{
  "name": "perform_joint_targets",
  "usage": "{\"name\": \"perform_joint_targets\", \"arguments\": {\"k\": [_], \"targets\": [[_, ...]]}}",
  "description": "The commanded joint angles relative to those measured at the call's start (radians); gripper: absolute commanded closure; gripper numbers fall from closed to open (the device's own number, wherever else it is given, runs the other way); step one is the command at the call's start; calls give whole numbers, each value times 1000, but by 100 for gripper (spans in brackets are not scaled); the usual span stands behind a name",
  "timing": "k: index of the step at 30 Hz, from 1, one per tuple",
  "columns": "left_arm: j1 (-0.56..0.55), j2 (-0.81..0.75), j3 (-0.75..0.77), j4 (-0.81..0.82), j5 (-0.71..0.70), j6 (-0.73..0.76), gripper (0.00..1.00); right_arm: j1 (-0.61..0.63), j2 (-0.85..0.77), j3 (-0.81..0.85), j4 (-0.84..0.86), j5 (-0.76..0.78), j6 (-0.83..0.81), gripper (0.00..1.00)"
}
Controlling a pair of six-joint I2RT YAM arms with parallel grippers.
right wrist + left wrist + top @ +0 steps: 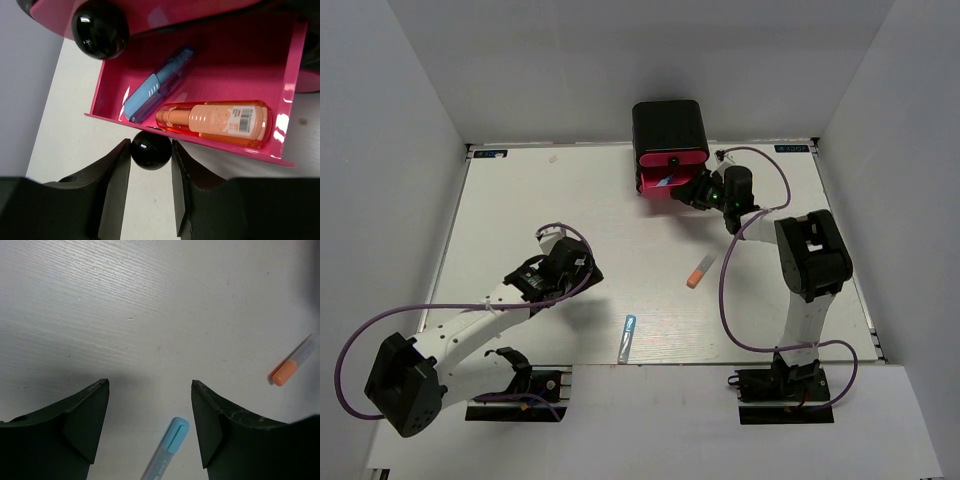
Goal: Sort the stationery into containers
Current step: Close the drawer
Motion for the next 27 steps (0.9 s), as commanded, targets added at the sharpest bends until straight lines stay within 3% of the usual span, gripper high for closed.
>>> {"name": "perform_joint_targets", "arguments": {"k": [1,21,27], "targets": [[-5,2,42,-10,-1,-1,24,-5,11,88,69,-2,-24,79],[-5,39,70,-10,-1,-1,24,-5,198,361,-6,24,-35,79],[-5,50,70,-19,-1,-1,24,-4,203,356,0,32,-3,58]]}}
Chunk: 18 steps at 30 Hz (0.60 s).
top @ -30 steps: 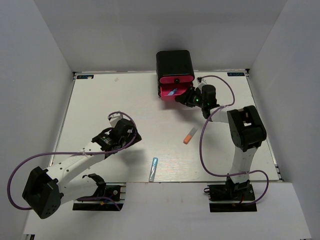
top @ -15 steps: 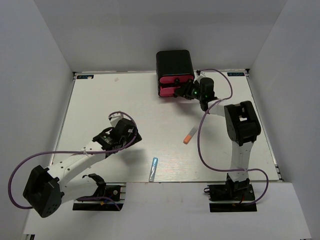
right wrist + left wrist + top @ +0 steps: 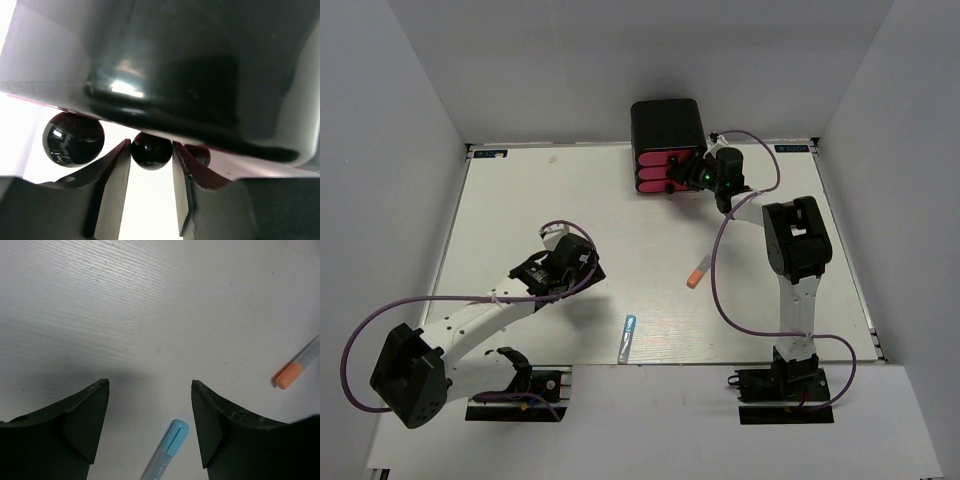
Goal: Sort the stationery into containers
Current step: Close the drawer, then open the drawer
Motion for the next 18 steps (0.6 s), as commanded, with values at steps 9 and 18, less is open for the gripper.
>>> {"name": "perform_joint_targets", "arguments": {"k": [9,18], "targets": [[-5,3,33,3,-1,0,24,-20,-119,-141,132,-33,27,38],[-5,3,24,12,8,0,24,-37,-173,-290,155,-52,28,39]]}}
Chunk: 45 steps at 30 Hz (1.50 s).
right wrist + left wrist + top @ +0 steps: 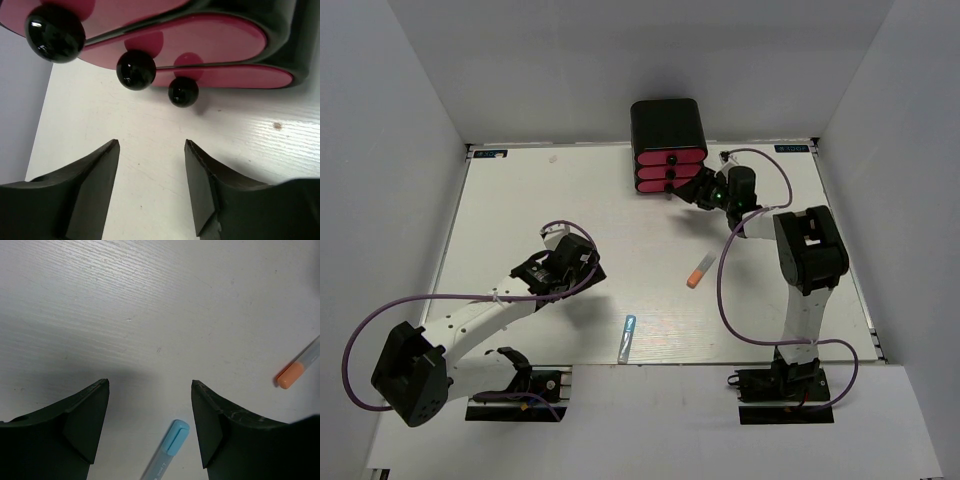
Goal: Sort the stationery into containers
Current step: Open the drawer
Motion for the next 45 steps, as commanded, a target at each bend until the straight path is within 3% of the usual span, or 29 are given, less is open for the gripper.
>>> {"name": "perform_joint_targets", "arguments": {"k": [1,4,9,14,26,45], "targets": [[-5,-10,23,12,4,0,24,-6,-26,-13,68,-10,19,41],[-5,0,23,12,4,9,24,-5,9,12,56,7,51,46],[-5,0,32,12,4,9,24,-1,67,58,39,23,83,65],[-5,33,41,12,4,9,24,-3,100,81,38,27,101,64],[-5,107,79,30,22,18,24,3,170,154,29,58,166,50],[-5,145,79,40,31,27,24,54,238,234,-8,125,215,47]]}}
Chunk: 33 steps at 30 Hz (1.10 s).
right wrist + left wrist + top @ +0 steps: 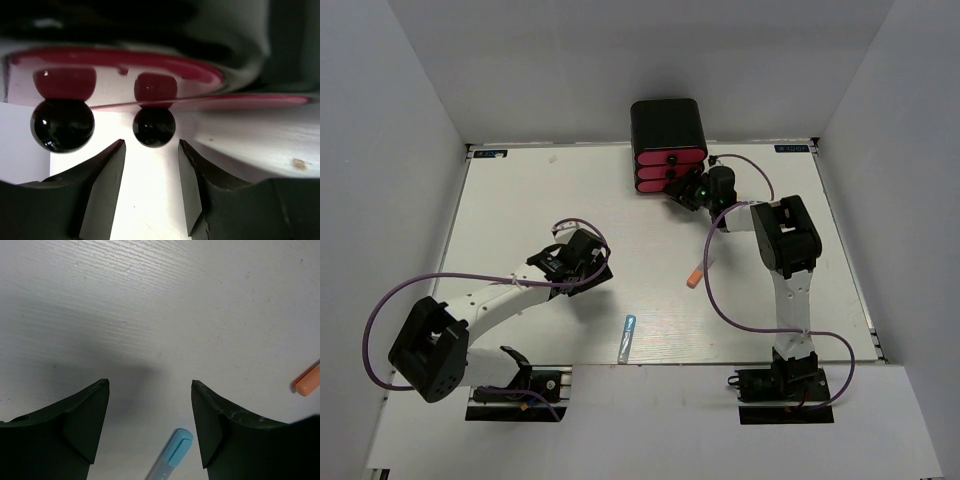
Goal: Sort the stationery into containers
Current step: Open the drawer
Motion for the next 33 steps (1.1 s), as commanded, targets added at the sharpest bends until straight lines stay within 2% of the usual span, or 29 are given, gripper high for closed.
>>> {"name": "perform_joint_targets", "arguments": {"k": [1,12,18,33], "targets": [[-5,-8,31,15,6,11,24,10,14,55,5,38,12,47],[-5,-29,22,6,6,2,24,28,34,81,-29,116,-2,50],[-5,-38,22,-3,6,2,24,33,29,69,-27,135,-6,65],[-5,-47,22,6,6,2,24,25,-87,-124,19,84,-25,69]]}}
